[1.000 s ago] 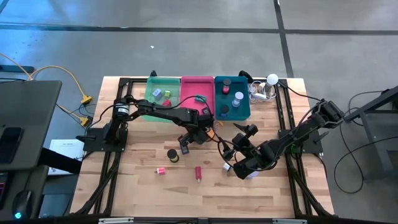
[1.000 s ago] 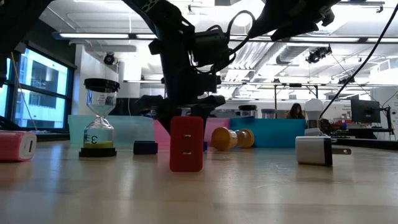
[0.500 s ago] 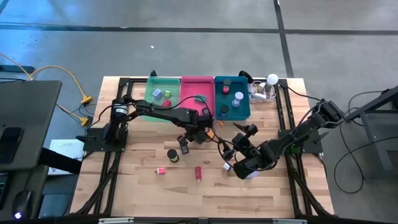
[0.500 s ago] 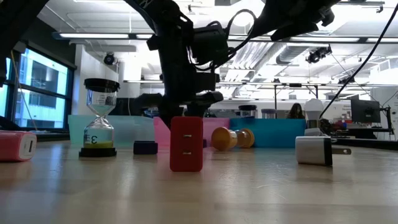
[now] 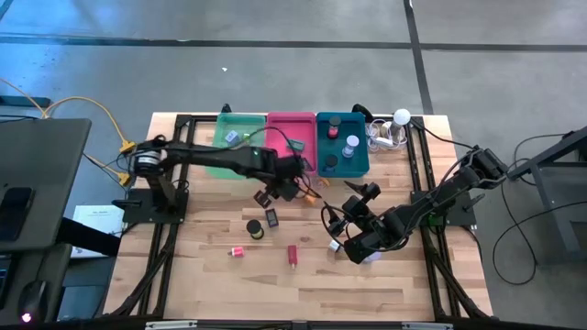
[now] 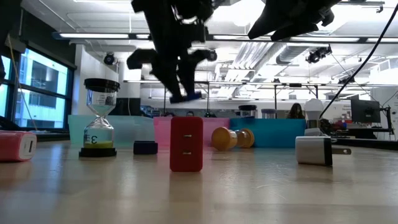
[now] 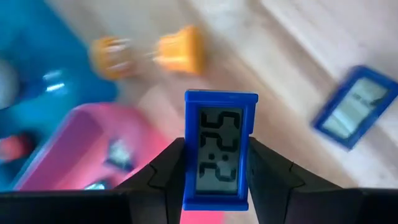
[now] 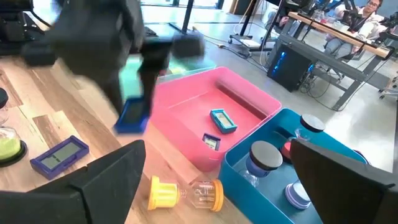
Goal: Pick & Place Office items
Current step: Put the light blue digital clock into the pink bin
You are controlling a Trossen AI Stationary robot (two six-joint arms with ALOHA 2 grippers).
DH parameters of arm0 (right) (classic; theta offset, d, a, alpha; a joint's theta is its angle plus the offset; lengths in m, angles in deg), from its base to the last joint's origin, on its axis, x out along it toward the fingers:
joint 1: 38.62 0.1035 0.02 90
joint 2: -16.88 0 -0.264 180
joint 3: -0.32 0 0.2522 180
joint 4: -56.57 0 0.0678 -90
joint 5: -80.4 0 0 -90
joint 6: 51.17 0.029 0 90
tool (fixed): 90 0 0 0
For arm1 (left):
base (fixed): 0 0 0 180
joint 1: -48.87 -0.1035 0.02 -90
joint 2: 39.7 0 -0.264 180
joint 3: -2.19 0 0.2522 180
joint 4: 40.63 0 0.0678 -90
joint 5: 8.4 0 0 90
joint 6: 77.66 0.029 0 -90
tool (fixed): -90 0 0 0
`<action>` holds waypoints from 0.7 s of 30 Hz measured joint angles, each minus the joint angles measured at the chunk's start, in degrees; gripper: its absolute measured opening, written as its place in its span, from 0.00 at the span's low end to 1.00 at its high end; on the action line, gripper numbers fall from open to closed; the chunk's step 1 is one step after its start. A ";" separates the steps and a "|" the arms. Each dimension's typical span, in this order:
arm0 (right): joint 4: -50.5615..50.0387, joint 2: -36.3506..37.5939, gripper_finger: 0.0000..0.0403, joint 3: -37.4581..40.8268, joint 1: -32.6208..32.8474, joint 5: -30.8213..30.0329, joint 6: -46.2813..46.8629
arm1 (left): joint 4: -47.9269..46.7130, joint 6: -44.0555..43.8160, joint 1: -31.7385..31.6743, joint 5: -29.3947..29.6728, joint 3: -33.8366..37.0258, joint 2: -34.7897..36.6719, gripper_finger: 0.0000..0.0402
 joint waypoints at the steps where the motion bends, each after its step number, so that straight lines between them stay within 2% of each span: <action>1: 0.00 0.00 0.97 0.00 -0.01 0.02 -0.01 | 0.29 0.10 -0.75 0.90 0.00 1.27 0.32; 5: 0.03 0.00 0.97 0.00 -0.01 0.00 0.05 | 2.31 1.07 -5.91 1.63 -0.04 5.39 0.32; 9: 0.13 0.00 0.97 0.00 -0.01 0.00 0.15 | 6.04 0.89 -12.65 0.46 -0.04 6.07 0.32; 15: 0.90 0.00 0.97 -0.02 0.01 0.14 0.21 | 8.74 -3.78 -21.71 -8.29 -0.07 2.35 0.32; 21: 1.02 0.00 0.97 -0.02 0.01 0.15 0.21 | 9.99 -5.88 -23.75 -10.34 -0.07 -1.88 0.32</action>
